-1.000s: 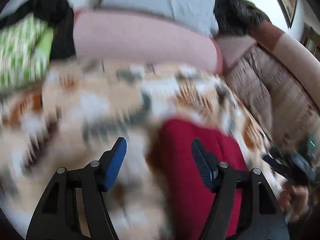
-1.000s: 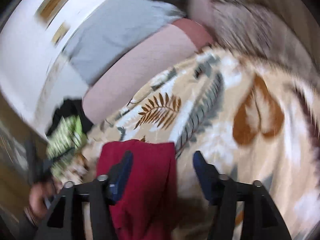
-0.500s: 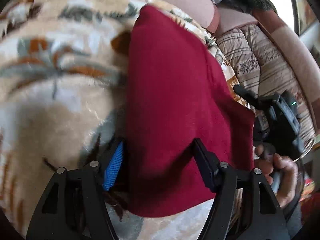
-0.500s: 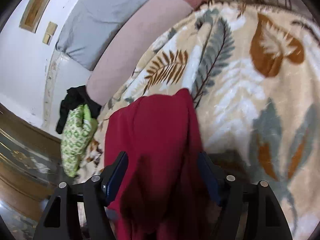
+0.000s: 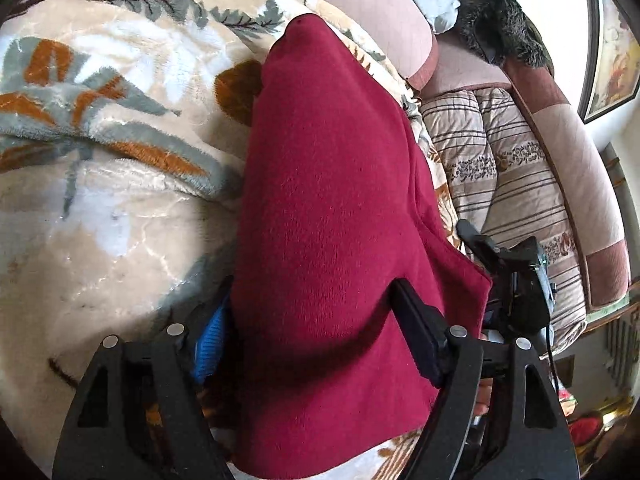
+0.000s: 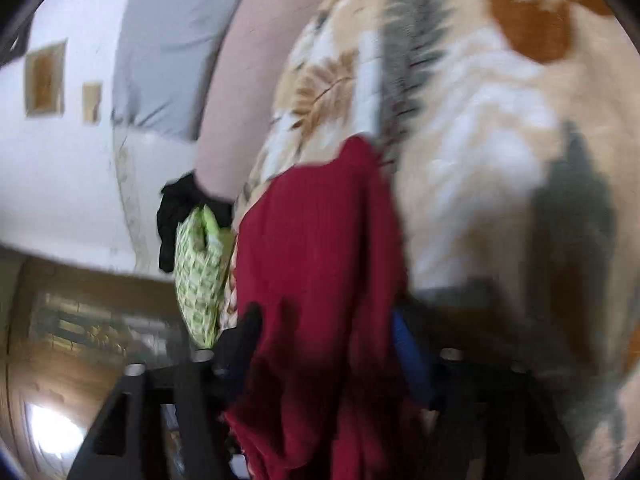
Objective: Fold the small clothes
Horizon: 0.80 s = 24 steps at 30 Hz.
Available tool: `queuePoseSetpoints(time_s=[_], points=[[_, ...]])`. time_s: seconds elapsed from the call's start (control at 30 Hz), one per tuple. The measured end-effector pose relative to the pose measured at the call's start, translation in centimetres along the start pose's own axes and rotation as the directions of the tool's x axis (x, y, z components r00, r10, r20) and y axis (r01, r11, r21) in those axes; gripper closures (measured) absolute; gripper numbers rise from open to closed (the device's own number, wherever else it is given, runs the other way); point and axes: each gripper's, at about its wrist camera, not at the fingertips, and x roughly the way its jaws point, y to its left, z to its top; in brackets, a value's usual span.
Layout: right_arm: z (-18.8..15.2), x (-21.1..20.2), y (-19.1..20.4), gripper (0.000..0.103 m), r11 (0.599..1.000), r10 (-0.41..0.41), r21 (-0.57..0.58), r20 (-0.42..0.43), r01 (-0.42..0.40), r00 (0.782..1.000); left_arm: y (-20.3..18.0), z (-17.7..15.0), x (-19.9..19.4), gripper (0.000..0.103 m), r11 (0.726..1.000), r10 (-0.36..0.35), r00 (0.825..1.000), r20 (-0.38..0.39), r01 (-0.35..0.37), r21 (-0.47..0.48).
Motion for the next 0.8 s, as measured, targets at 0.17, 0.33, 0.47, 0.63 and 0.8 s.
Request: queuePoseSetpoints(time_s=[0.17, 0.33, 0.47, 0.63, 0.8], points=[[0.0, 0.1, -0.2, 0.022, 0.997, -0.071, 0.009, 0.057, 0.07, 0.996, 0.3, -0.1, 0.0, 0.026, 1.0, -0.006, 1.0, 0.003, 0.006, -0.001], [-0.7, 0.5, 2.1, 0.012, 0.989, -0.054, -0.136, 0.004, 0.054, 0.999, 0.3, 0.1, 0.2, 0.025, 1.0, 0.001, 1.0, 0.0, -0.001, -0.01], [-1.4, 0.7, 3.4, 0.006, 0.968, -0.091, -0.236, -0.009, 0.086, 0.996, 0.3, 0.1, 0.2, 0.025, 1.0, 0.007, 1.0, 0.003, -0.007, -0.012], [-2.3, 0.9, 3.3, 0.006, 0.921, -0.193, -0.349, -0.034, 0.17, 0.981, 0.2, 0.2, 0.3, 0.024, 1.0, 0.015, 1.0, 0.003, -0.015, -0.025], [-2.4, 1.2, 1.7, 0.011, 0.904, -0.262, -0.371, -0.082, 0.214, 0.962, 0.1, 0.5, 0.6, 0.022, 0.998, 0.025, 1.0, 0.008, -0.025, -0.054]])
